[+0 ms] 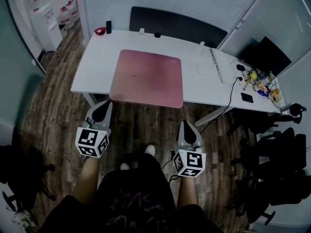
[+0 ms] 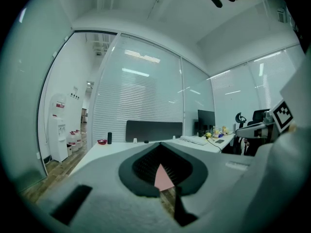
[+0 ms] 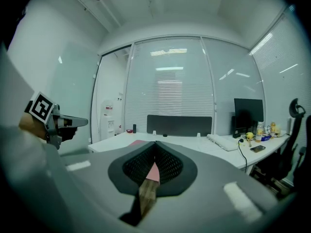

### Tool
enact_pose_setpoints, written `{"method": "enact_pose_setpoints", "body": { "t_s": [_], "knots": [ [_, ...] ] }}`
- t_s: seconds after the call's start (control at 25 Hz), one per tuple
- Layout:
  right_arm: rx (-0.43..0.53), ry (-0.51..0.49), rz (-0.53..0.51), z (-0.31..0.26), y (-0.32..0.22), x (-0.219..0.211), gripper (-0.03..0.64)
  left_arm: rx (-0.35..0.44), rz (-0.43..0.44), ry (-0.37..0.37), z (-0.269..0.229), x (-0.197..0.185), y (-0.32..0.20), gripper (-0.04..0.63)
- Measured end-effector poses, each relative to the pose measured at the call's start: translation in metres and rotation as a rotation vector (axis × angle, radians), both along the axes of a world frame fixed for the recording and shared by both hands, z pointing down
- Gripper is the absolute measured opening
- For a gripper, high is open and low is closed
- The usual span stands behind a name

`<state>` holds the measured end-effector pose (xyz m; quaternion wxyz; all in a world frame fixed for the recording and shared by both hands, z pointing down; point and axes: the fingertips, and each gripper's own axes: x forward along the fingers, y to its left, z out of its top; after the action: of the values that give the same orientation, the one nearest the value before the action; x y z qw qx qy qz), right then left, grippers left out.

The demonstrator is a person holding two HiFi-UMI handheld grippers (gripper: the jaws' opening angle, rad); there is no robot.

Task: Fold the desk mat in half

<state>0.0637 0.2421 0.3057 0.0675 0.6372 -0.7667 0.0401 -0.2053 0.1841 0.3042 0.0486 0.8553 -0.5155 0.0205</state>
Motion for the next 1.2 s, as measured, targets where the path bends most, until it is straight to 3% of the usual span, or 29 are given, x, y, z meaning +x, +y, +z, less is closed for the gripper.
{"method": "enact_pose_setpoints", "body": {
  "t_s": [0.24,0.72,1.2],
  "knots": [
    [0.005,-0.039,0.014,0.005,-0.022,0.015,0.003,-0.001,0.006,-0.025,0.003,0.006,-0.019,0.000],
    [0.012,-0.023,-0.029,0.006,-0.096,0.032,0.002,-0.041,-0.026,-0.043,0.014,0.025,-0.078,0.000],
    [-0.030,-0.043,-0.057,0.029,-0.188,0.072,0.003,-0.095,-0.029,-0.063,0.042,0.075,-0.165,0.000]
  ]
}}
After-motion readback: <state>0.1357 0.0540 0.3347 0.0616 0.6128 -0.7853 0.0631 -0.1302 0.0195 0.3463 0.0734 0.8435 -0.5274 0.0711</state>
